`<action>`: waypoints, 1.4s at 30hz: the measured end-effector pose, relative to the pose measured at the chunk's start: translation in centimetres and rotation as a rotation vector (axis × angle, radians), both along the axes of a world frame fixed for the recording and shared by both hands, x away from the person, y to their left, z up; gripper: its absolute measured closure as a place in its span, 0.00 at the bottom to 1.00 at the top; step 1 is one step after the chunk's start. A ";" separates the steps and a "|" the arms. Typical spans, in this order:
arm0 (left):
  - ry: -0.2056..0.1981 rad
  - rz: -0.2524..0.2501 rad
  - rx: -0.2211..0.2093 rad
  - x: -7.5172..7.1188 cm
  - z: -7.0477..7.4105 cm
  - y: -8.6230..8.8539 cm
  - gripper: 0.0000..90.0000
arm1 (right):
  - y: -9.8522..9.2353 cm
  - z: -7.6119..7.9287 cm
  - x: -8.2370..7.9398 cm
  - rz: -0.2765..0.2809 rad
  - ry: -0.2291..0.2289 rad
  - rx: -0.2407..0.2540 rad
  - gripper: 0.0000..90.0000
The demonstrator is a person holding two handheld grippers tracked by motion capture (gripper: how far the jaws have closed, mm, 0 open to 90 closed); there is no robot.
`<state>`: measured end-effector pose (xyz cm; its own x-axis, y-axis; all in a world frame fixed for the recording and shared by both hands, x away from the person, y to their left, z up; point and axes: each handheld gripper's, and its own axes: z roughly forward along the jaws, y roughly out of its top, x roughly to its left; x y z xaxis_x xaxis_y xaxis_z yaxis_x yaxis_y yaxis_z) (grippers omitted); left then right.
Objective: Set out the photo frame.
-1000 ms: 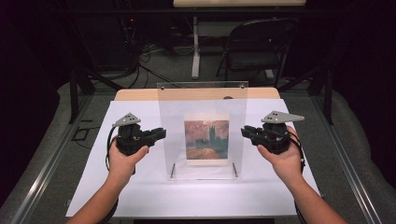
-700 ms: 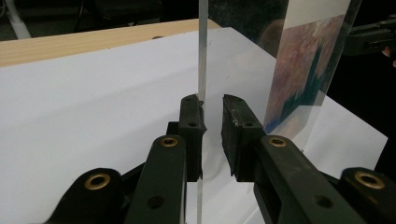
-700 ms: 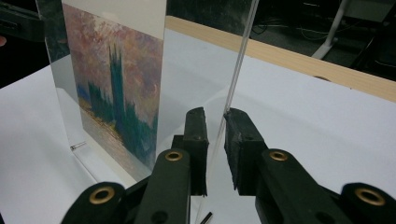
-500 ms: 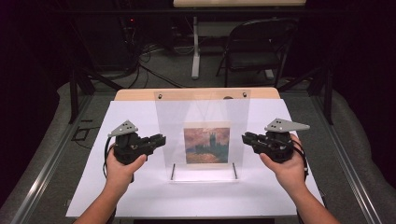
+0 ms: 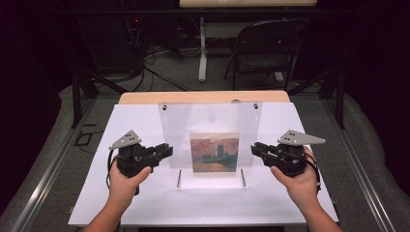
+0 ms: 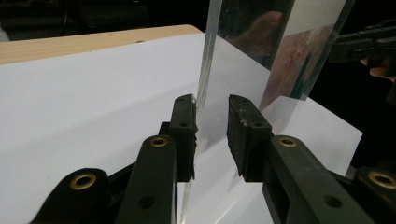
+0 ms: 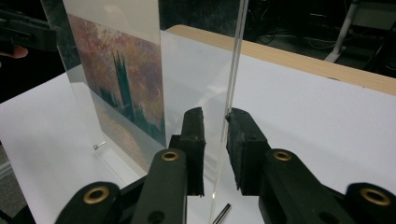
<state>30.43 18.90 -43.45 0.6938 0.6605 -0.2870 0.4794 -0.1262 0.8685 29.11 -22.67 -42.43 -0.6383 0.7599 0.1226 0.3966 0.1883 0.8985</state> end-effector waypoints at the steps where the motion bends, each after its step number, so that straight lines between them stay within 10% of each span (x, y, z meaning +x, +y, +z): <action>1: 0.003 -0.002 -0.006 0.0 0.0 0.0 0.80 | 0.0 0.0 0.0 0.004 0.001 -0.001 0.83; 26: 0.026 -0.008 -0.014 0.4 -0.4 -0.1 0.55 | 0.8 -0.5 0.7 0.037 0.011 0.022 0.61; 42: -0.016 0.021 0.093 0.1 -0.4 0.2 0.39 | 0.7 -1.1 0.4 0.022 -0.020 -0.002 0.37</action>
<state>30.49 19.05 -43.84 0.6833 0.6985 -0.2127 0.4689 -0.1965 0.8611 29.53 -21.94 -43.50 -0.6575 0.7457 0.1079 0.3743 0.1989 0.9057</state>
